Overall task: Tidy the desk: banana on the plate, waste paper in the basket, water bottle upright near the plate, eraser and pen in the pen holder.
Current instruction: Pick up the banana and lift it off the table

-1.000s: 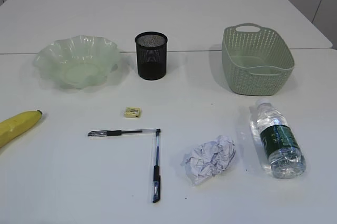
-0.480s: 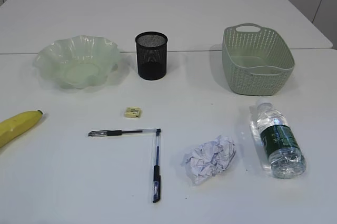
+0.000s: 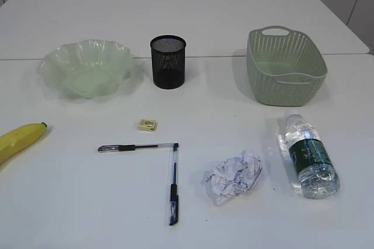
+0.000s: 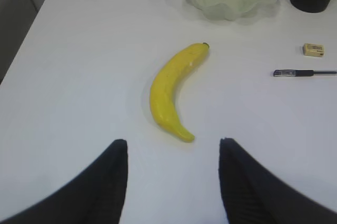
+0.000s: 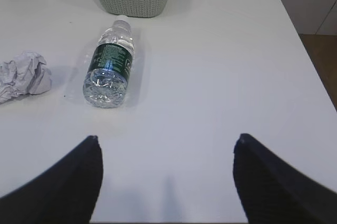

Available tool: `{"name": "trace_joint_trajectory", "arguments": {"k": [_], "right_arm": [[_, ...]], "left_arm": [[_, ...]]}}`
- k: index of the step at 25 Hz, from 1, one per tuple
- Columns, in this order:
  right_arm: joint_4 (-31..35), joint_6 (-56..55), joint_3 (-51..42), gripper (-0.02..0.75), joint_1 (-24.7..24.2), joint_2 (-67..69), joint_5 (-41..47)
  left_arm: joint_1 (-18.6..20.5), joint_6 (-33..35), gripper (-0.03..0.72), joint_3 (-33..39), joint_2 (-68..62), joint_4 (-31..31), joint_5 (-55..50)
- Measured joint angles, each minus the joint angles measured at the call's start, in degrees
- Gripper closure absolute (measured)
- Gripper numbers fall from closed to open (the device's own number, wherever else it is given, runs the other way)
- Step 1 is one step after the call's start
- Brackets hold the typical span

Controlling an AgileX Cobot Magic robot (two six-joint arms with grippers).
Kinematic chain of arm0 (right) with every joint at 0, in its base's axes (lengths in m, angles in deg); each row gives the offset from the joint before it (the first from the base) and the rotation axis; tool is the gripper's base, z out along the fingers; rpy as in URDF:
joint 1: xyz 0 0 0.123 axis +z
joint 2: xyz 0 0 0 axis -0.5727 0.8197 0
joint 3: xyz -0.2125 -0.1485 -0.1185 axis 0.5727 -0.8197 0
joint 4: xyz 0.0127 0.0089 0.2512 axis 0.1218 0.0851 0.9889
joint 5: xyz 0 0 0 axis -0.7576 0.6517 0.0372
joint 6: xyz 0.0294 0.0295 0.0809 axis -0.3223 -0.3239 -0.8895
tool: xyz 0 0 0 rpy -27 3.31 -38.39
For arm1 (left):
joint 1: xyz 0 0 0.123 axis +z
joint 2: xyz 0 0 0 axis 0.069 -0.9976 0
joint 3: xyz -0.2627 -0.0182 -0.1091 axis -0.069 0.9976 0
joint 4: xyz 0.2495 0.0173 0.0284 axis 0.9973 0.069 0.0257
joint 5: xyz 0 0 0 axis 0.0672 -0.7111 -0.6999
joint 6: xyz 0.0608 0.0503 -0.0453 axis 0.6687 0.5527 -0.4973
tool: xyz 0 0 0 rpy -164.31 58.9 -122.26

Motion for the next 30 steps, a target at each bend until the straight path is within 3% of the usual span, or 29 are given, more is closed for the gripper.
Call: {"name": "trace_joint_trajectory", "arguments": {"k": [18, 25, 30], "right_arm": [[0.0, -0.1, 0.9, 0.164, 0.0, 0.0, -2.1], [-0.3, -0.4, 1.2, 0.164, 0.0, 7.6, -14.7], [-0.4, -5.4, 1.3, 0.164, 0.0, 18.3, -23.3]], "left_arm": [[0.0, 0.0, 0.309, 0.0, 0.0, 0.6, 0.0], [0.0, 0.0, 0.311, -2.6, -1.6, 1.4, 8.4], [0.0, 0.0, 0.311, -3.5, -11.6, 1.2, 11.8]]}}
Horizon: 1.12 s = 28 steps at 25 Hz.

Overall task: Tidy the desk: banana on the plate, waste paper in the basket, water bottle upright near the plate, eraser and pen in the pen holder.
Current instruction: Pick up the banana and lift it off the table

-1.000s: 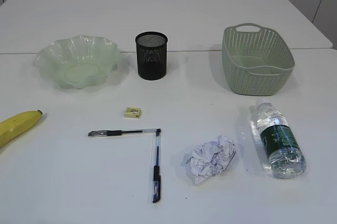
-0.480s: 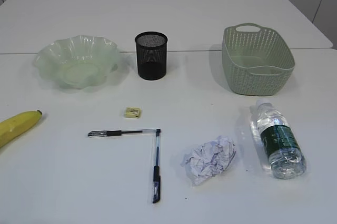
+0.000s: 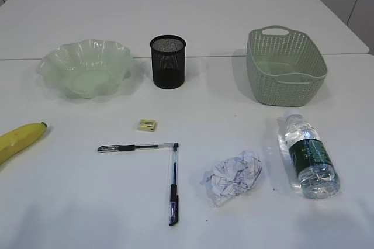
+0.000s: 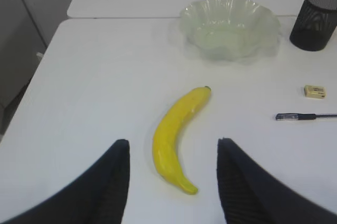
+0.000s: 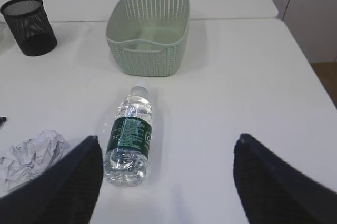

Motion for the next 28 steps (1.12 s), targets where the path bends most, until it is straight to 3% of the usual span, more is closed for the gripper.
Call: {"name": "trace_joint_trajectory", "arguments": {"k": [4, 10, 15, 24, 28], "right_arm": [[0.8, -3.5, 0.0, 0.164, 0.0, 7.9, -1.6], [8.9, -4.5, 0.8, 0.164, 0.0, 18.4, -1.4], [11.9, -3.5, 7.6, 0.164, 0.0, 28.6, 5.3], [12.1, 1.5, 18.9, 0.164, 0.0, 40.9, 8.9], [12.1, 3.2, 21.9, 0.164, 0.0, 42.7, 9.6]], "left_arm": [[0.0, 0.1, 0.312, -3.4, -9.2, -0.4, 1.4], [0.0, 0.1, 0.316, -13.0, -23.2, -1.0, 1.4], [0.0, -1.8, 0.317, -19.2, -34.7, -1.7, -1.5], [0.0, -2.1, 0.311, -20.9, -53.5, 0.1, -2.1], [0.0, -0.2, 0.24, -20.9, -61.5, 0.6, -1.8]]}}
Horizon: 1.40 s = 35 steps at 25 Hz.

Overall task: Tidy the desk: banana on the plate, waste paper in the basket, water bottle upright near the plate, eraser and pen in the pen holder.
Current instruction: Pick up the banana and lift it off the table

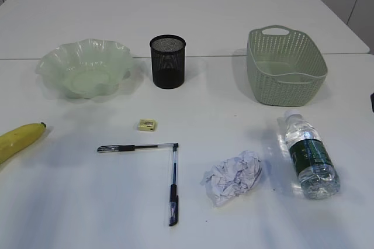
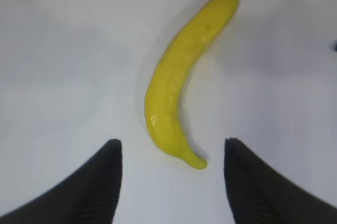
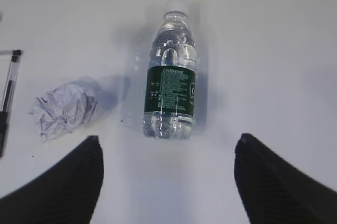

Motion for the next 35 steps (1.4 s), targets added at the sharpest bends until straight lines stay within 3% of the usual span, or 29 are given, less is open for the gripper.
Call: {"name": "trace_joint_trajectory", "arguments": {"k": [6, 18, 24, 35], "right_arm": [[0.7, 1.9, 1.0, 0.164, 0.0, 0.9, 3.1], [1.7, 4.8, 1.1, 0.164, 0.0, 1.1, 6.9], [2.0, 5.2, 1.1, 0.164, 0.0, 1.1, 7.2], [3.0, 5.8, 1.1, 0.164, 0.0, 1.1, 8.1]], "left_arm": [[0.0, 5.6, 0.185, -0.1, -8.9, 0.0, 1.4], [0.1, 8.2, 0.183, -1.5, -19.9, 0.0, 8.8], [2.5, 10.0, 0.184, -5.4, -24.6, -3.1, 9.0], [2.6, 14.3, 0.184, -6.1, -28.6, -6.6, 9.1]]}}
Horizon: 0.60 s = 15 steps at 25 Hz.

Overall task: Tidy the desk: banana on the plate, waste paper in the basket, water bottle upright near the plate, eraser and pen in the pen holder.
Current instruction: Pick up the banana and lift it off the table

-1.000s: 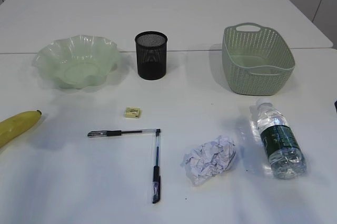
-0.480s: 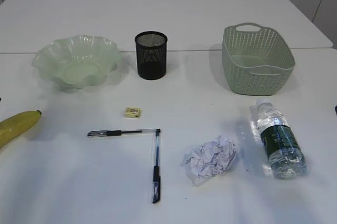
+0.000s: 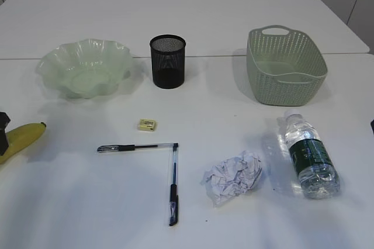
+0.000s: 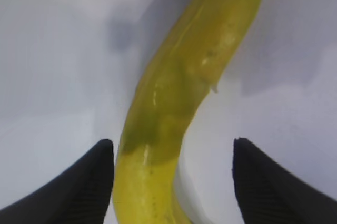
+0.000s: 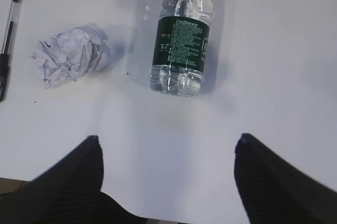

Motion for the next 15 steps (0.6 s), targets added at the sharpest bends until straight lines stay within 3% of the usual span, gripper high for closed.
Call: {"name": "trace_joint_trajectory", "arguments": {"k": [15], "right_arm": [[0.4, 0.5, 0.0, 0.164, 0.0, 0.0, 0.2]], "left_arm": [[0.0, 0.3, 0.19, -0.2, -3.6, -0.2, 4.8]]}}
